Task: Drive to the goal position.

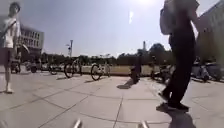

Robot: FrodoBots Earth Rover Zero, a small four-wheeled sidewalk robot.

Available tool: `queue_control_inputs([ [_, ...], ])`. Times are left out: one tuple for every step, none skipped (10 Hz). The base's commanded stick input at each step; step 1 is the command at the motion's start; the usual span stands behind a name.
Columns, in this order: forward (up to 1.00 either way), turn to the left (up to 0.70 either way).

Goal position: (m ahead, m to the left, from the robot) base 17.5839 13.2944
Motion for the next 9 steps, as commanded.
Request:
queue_control_inputs([
  [0.70, 0.35],
  [0.70, 0.35],
  [0.70, 0.35],
  [0.70, 0.35],
  [0.70, 0.35],
  [0.70, 0.29],
  [0.70, 0.08],
  [0.70, 0.00],
  [0.70, 0.00],
])
